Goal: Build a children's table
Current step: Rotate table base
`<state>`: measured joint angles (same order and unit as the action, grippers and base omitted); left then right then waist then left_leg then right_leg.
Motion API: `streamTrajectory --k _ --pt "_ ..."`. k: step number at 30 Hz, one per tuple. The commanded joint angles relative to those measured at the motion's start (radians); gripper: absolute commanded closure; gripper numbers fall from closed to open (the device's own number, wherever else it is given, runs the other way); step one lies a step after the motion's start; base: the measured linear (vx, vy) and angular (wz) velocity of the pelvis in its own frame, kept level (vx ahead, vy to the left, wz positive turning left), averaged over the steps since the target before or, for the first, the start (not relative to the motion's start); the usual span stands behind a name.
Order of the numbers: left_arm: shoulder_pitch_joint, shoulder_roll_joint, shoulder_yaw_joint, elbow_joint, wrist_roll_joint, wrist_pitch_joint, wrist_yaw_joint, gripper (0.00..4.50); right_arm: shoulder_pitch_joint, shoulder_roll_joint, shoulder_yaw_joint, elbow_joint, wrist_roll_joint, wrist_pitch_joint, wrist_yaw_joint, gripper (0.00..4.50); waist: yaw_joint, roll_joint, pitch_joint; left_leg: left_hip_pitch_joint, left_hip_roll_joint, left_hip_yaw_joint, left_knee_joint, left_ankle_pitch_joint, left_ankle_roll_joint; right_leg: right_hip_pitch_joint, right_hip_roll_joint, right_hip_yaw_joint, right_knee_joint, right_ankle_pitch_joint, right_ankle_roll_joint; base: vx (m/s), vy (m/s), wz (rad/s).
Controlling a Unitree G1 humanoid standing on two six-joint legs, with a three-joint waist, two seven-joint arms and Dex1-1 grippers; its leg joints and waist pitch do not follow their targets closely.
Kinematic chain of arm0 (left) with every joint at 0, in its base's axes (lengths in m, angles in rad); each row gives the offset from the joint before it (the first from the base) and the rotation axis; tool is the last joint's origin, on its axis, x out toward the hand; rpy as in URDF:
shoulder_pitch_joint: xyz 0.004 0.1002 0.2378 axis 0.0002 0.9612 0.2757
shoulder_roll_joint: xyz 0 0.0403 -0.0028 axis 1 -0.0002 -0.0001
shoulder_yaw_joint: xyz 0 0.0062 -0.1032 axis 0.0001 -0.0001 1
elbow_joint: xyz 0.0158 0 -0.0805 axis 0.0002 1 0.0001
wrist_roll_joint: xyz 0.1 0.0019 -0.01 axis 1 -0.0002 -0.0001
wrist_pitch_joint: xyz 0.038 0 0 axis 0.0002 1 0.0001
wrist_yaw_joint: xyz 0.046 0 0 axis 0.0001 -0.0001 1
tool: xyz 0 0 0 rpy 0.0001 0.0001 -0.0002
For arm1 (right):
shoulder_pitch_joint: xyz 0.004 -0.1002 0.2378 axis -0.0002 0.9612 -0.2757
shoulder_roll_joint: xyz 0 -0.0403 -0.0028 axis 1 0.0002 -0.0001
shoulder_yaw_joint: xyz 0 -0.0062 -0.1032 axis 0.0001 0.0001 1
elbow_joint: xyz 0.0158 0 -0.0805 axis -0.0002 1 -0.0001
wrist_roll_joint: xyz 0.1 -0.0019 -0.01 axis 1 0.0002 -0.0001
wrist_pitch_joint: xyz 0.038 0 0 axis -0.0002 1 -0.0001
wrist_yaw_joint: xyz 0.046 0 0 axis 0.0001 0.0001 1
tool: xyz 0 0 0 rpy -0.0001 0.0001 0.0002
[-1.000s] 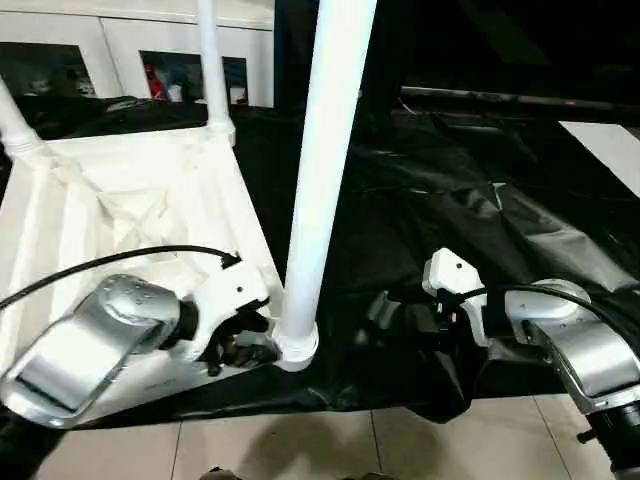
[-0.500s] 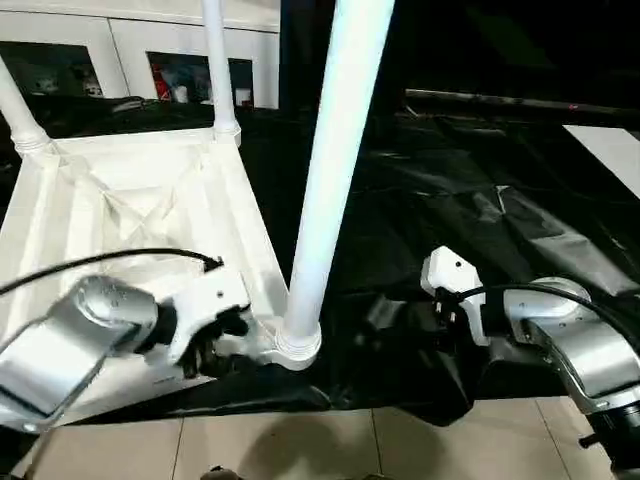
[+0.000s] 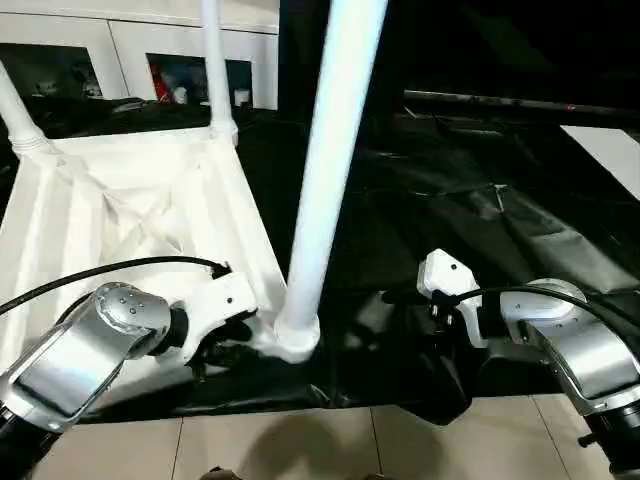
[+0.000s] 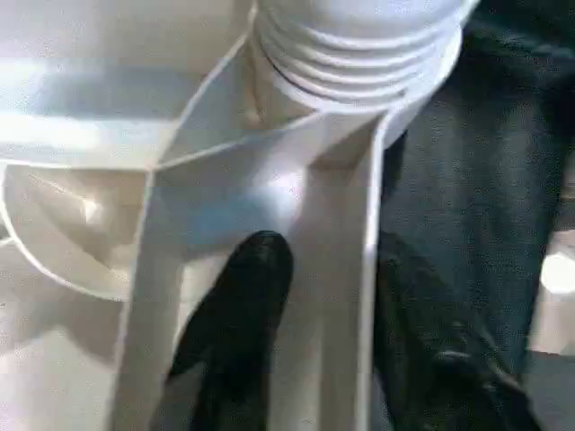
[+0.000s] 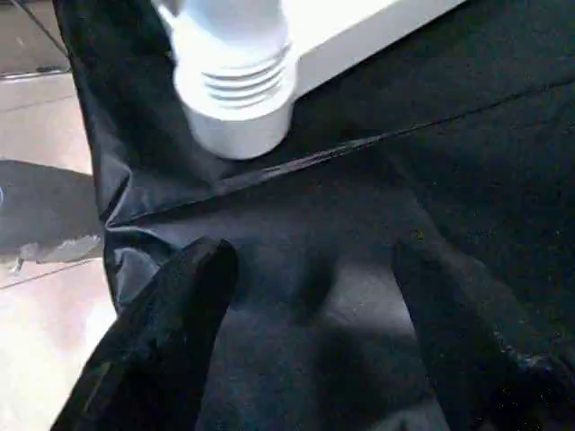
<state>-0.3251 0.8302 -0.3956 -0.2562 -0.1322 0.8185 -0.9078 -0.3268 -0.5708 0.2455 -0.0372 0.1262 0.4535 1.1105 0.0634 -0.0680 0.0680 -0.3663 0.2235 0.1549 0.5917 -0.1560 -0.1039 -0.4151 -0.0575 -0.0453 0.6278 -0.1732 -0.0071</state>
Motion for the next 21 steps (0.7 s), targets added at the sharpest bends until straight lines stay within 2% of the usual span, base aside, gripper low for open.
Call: streamTrajectory --k 1,4,8,9,10,12,13,14,16,17,18,20,21 --pt "-0.014 -0.004 0.012 0.039 0.041 -0.031 0.038 3.18 -0.017 -0.011 0.004 -0.017 0.01 0.003 -0.001 1.32 0.004 0.013 -0.06 0.01 -0.008 0.006 -0.065 -0.374 -0.018 0.035 -0.049 0.026 -0.108 -0.534 -0.071 0.0 0.0 0.0" --pt "-0.032 -0.024 0.006 0.11 0.065 -0.13 0.044 3.58 -0.016 -0.009 0.007 -0.014 0.009 -0.002 -0.003 1.32 0.003 0.011 -0.06 0.012 -0.011 0.006 -0.063 -0.384 -0.017 0.032 -0.049 0.023 -0.115 -0.57 -0.055 0.0 0.0 0.0" --pt "-0.043 -0.033 0.0 0.153 0.076 -0.174 0.04 3.67 -0.016 -0.009 0.006 -0.013 0.008 -0.004 -0.004 1.32 0.003 0.013 -0.06 0.013 -0.01 0.003 -0.064 -0.402 -0.019 0.03 -0.05 0.021 -0.117 -0.584 -0.05 0.0 0.0 0.0" --pt "-0.05 -0.042 -0.001 0.185 0.076 -0.216 0.032 3.95 -0.016 -0.008 0.005 -0.012 0.008 -0.005 -0.006 1.32 0.002 0.014 -0.06 0.014 -0.01 0.002 -0.063 -0.409 -0.018 0.029 -0.051 0.019 -0.118 -0.588 -0.05 0.0 0.0 0.0" --pt "-0.05 -0.042 -0.001 0.185 0.076 -0.216 0.032 4.0 -0.016 -0.008 0.005 -0.012 0.008 -0.005 -0.006 1.32 0.003 0.012 -0.061 0.013 -0.01 0.002 -0.064 -0.405 -0.019 0.031 -0.052 0.019 -0.117 -0.587 -0.049 0.0 0.0 0.0" --pt "-0.055 -0.111 0.019 0.244 0.035 -0.402 -0.009 4.14 -0.019 -0.002 0.0 -0.004 0.003 -0.016 -0.02 1.32 0.003 0.011 -0.061 0.012 -0.012 0.002 -0.064 -0.403 -0.015 0.031 -0.053 0.018 -0.125 -0.596 -0.043 0.0 0.0 0.0" --pt "-0.056 -0.113 0.019 0.246 0.035 -0.404 -0.008 4.29 -0.019 -0.002 0.0 -0.004 0.003 -0.017 -0.02 1.32 0.003 0.012 -0.062 0.013 -0.012 0.003 -0.063 -0.4 -0.016 0.031 -0.052 0.018 -0.124 -0.587 -0.043 0.0 0.0 0.0" --pt "-0.062 -0.116 0.004 0.254 0.047 -0.432 -0.015 4.4 -0.021 0.0 0.0 0.0 0.002 -0.019 -0.023 1.32 0.006 0.015 -0.067 0.015 -0.007 0.001 -0.066 -0.396 -0.018 0.033 -0.054 0.02 -0.116 -0.549 -0.058 0.0 0.0 0.0" --pt "-0.072 -0.124 -0.032 0.287 0.08 -0.51 -0.027 4.46 -0.023 0.005 0.0 0.005 0.0 -0.024 -0.028 1.32 0.006 0.017 -0.065 0.014 -0.003 -0.001 -0.072 -0.405 -0.016 0.034 -0.053 0.02 -0.111 -0.501 -0.079 0.0 0.0 0.0" --pt "-0.078 -0.128 -0.046 0.309 0.092 -0.558 -0.038 4.48 -0.023 0.007 0.0 0.007 0.0 -0.025 -0.03 1.32 0.009 0.017 -0.066 0.018 -0.002 0.001 -0.072 -0.412 -0.017 0.032 -0.053 0.022 -0.11 -0.479 -0.089 0.0 0.0 0.0" --pt "-0.087 -0.142 -0.055 0.346 0.104 -0.613 -0.037 4.48 -0.023 0.01 0.0 0.008 0.001 -0.027 -0.032 1.32 0.012 0.017 -0.064 0.023 -0.003 0.004 -0.071 -0.42 -0.014 0.029 -0.052 0.023 -0.112 -0.476 -0.094 0.0 0.0 0.0" --pt "-0.094 -0.154 -0.057 0.369 0.111 -0.641 -0.029 4.48 -0.022 0.01 0.0 0.009 0.001 -0.027 -0.033 1.32 0.019 0.017 -0.063 0.026 -0.002 0.006 -0.071 -0.423 -0.016 0.028 -0.053 0.026 -0.112 -0.479 -0.095 0.0 0.0 0.0" --pt "-0.112 -0.162 -0.067 0.429 0.143 -0.703 -0.033 4.48 -0.02 0.01 0.001 0.009 0.0 -0.03 -0.037 1.32 0.03 0.021 -0.062 0.035 -0.002 0.009 -0.069 -0.427 -0.016 0.021 -0.053 0.029 -0.117 -0.483 -0.097 0.0 0.0 0.0"
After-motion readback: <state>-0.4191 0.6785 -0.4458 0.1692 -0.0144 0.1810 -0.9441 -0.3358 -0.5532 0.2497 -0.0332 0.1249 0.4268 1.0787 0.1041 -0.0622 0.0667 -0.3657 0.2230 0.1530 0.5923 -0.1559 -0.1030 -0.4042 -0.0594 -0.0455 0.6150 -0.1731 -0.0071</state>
